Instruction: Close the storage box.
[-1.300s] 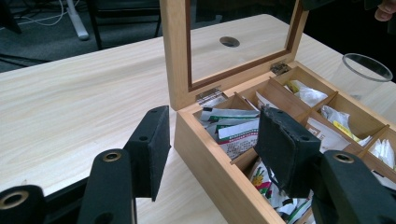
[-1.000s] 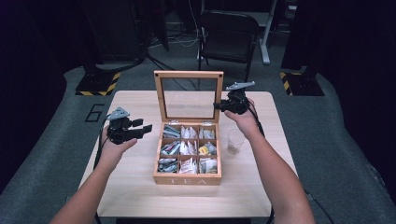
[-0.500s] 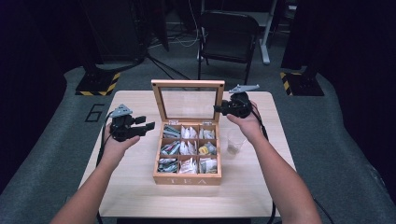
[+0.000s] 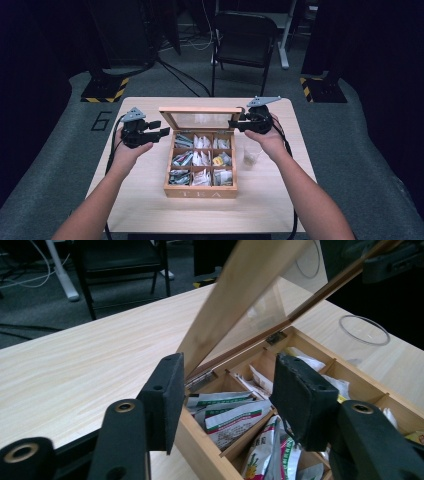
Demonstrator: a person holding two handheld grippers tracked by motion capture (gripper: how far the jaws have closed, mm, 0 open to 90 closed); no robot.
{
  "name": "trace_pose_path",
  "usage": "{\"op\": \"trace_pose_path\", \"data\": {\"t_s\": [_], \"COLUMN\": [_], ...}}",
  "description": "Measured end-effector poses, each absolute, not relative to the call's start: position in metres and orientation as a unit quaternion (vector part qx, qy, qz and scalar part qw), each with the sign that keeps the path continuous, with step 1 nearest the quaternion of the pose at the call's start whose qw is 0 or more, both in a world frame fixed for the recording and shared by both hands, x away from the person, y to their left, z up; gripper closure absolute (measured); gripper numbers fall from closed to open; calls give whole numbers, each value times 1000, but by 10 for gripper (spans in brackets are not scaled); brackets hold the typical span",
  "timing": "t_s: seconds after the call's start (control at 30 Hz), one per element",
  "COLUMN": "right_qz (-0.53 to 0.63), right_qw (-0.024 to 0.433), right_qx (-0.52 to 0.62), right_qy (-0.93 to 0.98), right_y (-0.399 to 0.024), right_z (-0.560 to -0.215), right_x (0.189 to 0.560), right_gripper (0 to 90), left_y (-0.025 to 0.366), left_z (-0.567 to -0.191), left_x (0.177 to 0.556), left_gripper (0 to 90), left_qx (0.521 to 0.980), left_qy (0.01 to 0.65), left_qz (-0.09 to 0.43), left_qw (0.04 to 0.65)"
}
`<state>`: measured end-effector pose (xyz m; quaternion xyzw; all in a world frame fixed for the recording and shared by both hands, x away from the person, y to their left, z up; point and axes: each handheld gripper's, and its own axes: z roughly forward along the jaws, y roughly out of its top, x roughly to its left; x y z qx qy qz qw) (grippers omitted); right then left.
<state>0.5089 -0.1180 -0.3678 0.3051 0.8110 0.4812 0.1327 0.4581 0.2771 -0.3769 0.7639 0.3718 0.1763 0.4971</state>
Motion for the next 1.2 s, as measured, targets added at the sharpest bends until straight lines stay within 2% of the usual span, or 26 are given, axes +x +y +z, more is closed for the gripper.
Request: {"op": "trace_pose_path", "data": {"t_s": [0.53,0.8,1.2], "right_qz": [476,481,484], "right_qw": [156,164,164], "right_qx": [276,273,260], "right_qy": [820,817,820], "right_y": [-115,-116,-125], "right_z": [-379,-383,-377], "right_x": [485,475,440], "right_gripper": [498,469,475], "left_y": [272,268,271], "left_z": [-366,-360,-364], "left_x": [437,422,403], "left_gripper": [523,529,533], "left_qx": [758,769,767], "left_qy": [345,342,342], "left_qz": [172,190,182], "left_qw": [525,506,512]}}
